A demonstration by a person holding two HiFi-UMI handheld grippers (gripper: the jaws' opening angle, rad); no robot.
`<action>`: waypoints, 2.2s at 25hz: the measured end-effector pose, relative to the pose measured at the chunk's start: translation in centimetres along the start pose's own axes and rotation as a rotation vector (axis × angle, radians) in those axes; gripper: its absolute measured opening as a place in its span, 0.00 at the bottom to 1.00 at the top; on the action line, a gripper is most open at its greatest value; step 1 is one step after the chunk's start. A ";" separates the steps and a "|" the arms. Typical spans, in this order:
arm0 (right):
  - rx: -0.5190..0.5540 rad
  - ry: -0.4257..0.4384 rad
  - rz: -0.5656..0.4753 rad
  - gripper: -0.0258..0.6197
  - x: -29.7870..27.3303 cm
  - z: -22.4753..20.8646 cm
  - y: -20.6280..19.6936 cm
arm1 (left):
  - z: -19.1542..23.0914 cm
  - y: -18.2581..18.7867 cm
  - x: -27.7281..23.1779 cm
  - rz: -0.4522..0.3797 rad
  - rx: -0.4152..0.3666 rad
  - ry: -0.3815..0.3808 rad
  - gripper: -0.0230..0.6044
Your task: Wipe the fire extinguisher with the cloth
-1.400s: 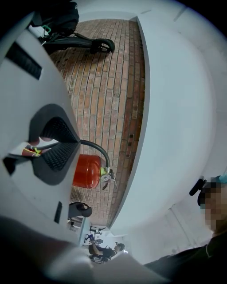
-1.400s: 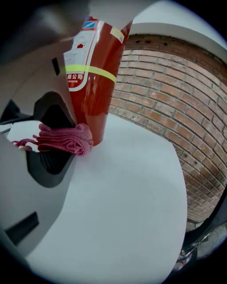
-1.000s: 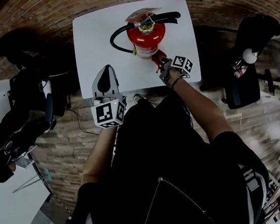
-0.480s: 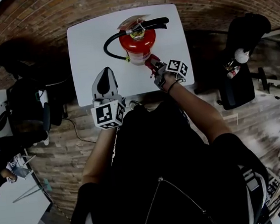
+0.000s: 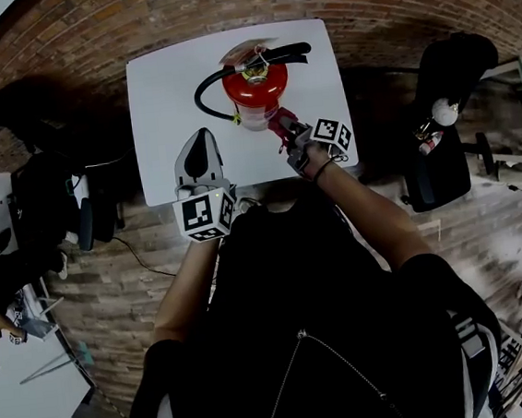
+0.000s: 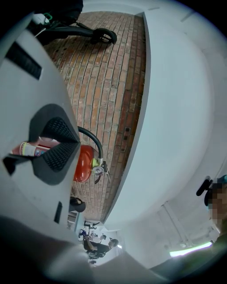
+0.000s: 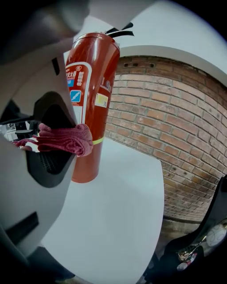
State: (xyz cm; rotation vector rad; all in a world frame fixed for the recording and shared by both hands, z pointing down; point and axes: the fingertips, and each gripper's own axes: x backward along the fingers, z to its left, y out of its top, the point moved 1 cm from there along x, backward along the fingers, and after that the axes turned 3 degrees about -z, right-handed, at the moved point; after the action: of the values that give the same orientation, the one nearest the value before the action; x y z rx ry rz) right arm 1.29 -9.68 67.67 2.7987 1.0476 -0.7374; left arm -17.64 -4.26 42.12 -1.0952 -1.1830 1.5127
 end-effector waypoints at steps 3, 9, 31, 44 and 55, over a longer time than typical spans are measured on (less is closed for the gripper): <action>-0.003 0.034 0.000 0.23 0.8 1.5 0.2 | -0.2 0.0 -0.1 0.001 -0.001 -0.004 0.05; -0.024 0.079 -0.007 0.23 2.2 4.1 0.3 | -1.2 -0.2 -0.3 0.000 0.001 -0.020 0.05; -0.091 0.257 -0.055 0.23 7.2 13.2 1.2 | -3.2 -0.5 -0.8 -0.012 0.019 -0.051 0.05; -0.095 0.334 -0.057 0.23 9.6 17.3 1.4 | -2.2 0.3 -0.6 -0.038 0.023 -0.018 0.05; 0.029 0.491 -0.063 0.23 12.8 23.2 1.7 | -2.4 0.7 -0.2 -0.051 0.028 -0.003 0.05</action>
State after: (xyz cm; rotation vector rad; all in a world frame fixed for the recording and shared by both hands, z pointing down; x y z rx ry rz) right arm 1.13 -8.36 41.10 3.0607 1.1945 -0.0566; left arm -15.33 -4.14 41.13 -1.0369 -1.1803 1.4876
